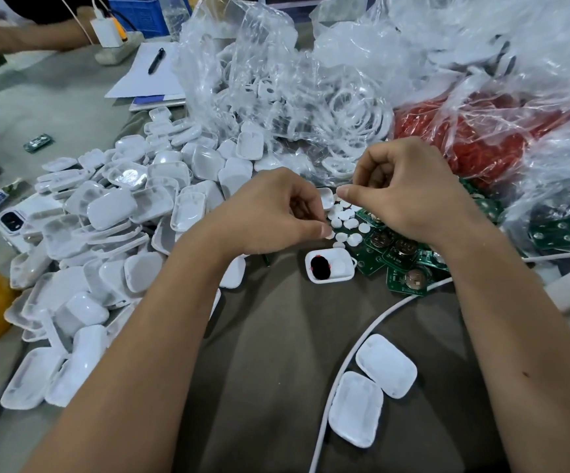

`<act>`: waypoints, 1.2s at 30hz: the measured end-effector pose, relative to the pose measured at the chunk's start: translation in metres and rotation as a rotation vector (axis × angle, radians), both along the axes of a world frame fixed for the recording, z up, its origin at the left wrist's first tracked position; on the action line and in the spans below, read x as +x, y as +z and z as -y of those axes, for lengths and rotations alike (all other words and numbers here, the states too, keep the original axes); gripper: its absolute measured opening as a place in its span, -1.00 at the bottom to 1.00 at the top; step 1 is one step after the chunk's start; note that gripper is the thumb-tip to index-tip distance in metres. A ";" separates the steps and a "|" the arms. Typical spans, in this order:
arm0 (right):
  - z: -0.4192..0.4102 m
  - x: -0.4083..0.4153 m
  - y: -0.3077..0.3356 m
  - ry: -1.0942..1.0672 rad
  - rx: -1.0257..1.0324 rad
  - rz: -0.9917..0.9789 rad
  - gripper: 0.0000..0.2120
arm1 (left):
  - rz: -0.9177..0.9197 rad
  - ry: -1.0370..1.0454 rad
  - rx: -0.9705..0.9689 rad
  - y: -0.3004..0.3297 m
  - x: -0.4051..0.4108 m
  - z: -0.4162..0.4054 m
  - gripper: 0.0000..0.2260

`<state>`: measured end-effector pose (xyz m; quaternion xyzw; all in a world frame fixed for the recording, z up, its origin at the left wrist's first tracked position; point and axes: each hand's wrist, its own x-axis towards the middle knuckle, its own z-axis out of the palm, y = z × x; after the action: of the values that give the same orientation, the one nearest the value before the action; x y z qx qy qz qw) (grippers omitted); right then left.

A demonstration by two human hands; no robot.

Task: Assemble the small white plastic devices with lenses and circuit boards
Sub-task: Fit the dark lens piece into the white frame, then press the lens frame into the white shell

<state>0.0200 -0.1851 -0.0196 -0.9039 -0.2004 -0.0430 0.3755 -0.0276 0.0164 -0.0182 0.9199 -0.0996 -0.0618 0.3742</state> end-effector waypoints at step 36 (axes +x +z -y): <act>0.025 0.183 0.098 -0.254 -0.291 -0.365 -0.93 | 0.360 0.345 0.139 0.040 0.175 0.079 -0.72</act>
<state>0.2030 -0.2106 0.0785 -0.9591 -0.0183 0.1033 0.2629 0.1472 -0.0626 0.0217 0.9430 -0.0019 0.1610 0.2913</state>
